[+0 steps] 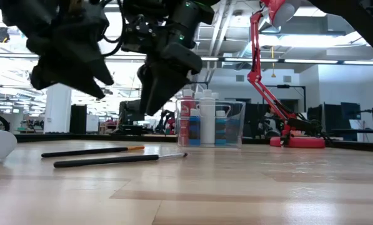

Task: Pick & Place Paint Supplies
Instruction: Put the gold paintbrush into the purple cup

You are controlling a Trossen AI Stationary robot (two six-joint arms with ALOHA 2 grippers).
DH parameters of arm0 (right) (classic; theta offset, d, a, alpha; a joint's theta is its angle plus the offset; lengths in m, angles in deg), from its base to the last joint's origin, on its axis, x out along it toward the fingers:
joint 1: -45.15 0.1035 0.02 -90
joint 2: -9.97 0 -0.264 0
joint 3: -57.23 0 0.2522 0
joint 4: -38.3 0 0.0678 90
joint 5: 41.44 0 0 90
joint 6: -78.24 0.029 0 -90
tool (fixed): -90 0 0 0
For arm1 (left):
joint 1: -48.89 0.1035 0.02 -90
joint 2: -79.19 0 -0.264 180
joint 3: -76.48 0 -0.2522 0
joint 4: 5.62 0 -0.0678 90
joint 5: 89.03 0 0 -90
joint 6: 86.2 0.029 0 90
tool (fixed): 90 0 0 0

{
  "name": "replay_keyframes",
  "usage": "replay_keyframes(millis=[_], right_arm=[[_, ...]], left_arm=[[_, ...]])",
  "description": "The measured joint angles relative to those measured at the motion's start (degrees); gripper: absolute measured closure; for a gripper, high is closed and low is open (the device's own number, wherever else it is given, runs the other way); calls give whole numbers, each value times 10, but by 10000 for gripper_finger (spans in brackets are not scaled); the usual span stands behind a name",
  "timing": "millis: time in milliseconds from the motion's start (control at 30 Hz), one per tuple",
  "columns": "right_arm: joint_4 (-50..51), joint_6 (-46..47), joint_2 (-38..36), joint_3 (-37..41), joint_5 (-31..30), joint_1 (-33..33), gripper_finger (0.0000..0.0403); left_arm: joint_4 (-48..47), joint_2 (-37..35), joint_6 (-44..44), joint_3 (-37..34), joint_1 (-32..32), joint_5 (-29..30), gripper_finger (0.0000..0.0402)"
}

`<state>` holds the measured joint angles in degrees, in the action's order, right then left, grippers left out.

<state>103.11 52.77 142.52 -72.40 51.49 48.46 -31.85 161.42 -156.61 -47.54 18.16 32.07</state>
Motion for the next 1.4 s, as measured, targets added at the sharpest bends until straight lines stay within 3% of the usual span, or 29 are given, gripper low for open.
replay_keyframes(millis=[200,333,433,1033,1400], right_arm=[[-61,0,17,-3,0,-1,127],[-54,0,53,-10,0,-6,127],[9,-1,81,-25,4,-10,127],[-73,0,62,-46,0,-39,127],[-31,-1,82,-46,13,-54,127]], left_arm=[[-13,0,-16,0,-13,-4,262],[-15,0,-20,0,-22,-4,262],[-16,0,-29,0,-25,-3,262],[-21,0,-33,0,-34,-3,262],[-21,0,-41,0,-49,-16,262]])
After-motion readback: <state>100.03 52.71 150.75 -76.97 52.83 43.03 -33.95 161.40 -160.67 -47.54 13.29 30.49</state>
